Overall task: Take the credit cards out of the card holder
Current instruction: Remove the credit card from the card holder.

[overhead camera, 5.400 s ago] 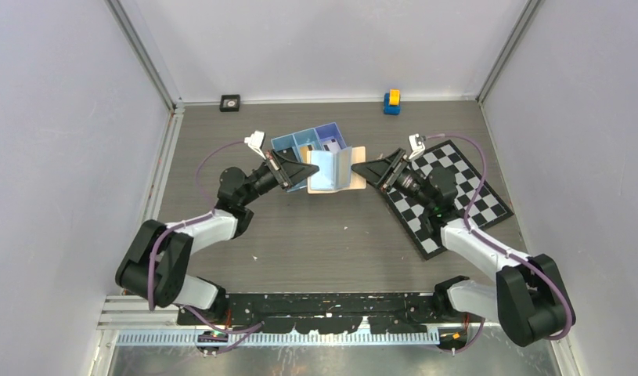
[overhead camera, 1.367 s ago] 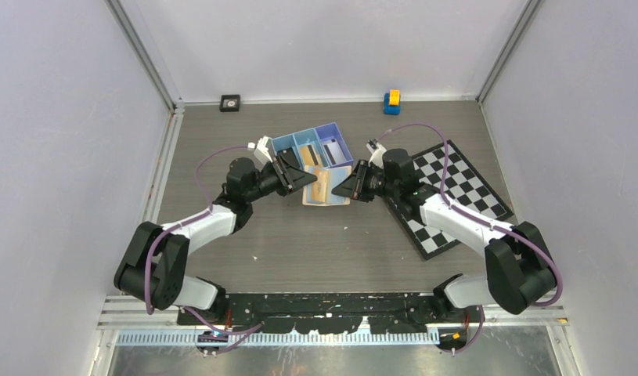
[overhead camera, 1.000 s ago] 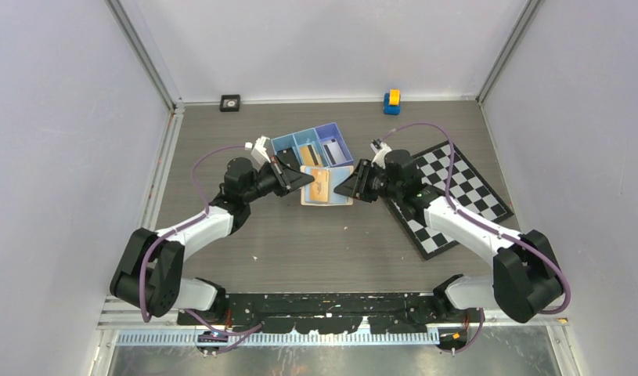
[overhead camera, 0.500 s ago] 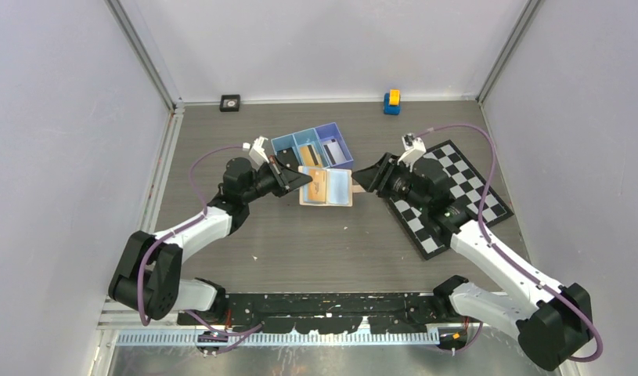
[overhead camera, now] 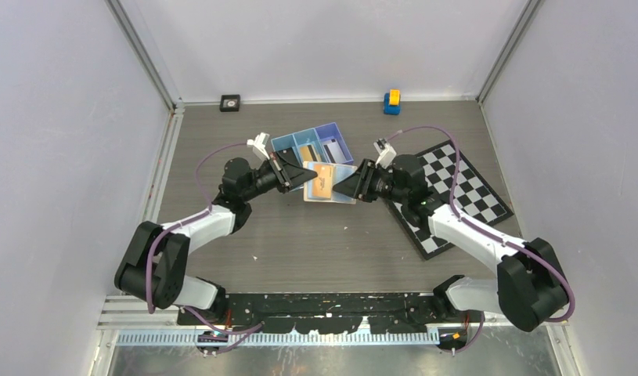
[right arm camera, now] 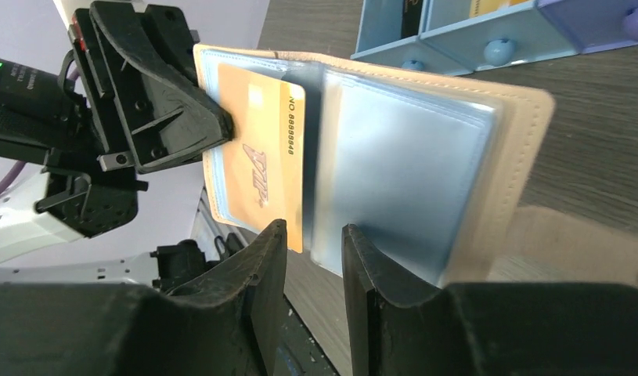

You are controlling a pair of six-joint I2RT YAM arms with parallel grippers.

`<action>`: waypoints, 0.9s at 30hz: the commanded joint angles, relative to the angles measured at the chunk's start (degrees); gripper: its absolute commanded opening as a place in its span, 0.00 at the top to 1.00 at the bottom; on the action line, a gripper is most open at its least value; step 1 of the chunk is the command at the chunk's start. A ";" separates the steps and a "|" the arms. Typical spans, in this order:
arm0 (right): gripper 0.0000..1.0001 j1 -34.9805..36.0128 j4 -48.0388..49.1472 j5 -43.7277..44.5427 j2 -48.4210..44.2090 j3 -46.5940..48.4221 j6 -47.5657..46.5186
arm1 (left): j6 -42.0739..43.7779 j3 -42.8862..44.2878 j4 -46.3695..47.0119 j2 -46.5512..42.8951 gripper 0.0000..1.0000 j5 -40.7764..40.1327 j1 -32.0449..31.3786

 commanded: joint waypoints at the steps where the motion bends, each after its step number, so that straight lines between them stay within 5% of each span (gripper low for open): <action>1: 0.63 -0.02 8.21 -5.86 1.08 2.31 3.36 | -5.56 0.31 11.82 1.25 1.00 4.66 0.17; 14: 0.64 -1.17 11.71 -5.81 1.14 0.57 6.33 | -6.54 1.46 15.04 1.69 1.00 6.78 -1.47; 19: 0.64 -3.25 23.75 -10.40 2.17 -2.68 13.29 | -7.20 1.23 15.73 1.60 1.00 6.63 -1.55; 27: 0.85 -3.57 35.81 -14.21 2.82 -4.62 18.48 | -7.70 1.18 16.45 2.14 1.00 6.42 -1.56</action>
